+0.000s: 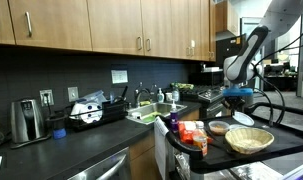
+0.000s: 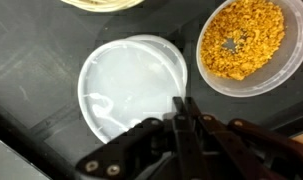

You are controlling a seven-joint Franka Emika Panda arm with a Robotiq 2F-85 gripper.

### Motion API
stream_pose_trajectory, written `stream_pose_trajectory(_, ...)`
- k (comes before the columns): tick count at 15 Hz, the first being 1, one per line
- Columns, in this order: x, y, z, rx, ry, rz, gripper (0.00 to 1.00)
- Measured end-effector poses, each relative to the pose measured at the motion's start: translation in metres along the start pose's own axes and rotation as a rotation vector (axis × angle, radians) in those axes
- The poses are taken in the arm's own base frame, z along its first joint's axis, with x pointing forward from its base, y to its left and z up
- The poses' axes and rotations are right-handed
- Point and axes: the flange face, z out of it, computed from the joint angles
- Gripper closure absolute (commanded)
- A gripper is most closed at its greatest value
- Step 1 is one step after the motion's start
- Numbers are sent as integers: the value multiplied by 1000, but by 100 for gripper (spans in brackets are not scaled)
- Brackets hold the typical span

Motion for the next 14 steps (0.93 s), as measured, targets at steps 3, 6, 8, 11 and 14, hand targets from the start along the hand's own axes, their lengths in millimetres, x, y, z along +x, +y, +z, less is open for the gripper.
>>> stream_pose_trajectory(3,-7,-19,-13,12,20,-47,99)
stream_pose_trajectory(6,-13,-44,-22,22,37,-102,99)
stream_pose_trajectory(8,-17,-61,-26,26,41,-139,99)
stream_pose_trajectory(11,-22,-85,-26,19,28,-189,99)
stream_pose_trajectory(14,-27,-104,-17,7,-5,-234,99)
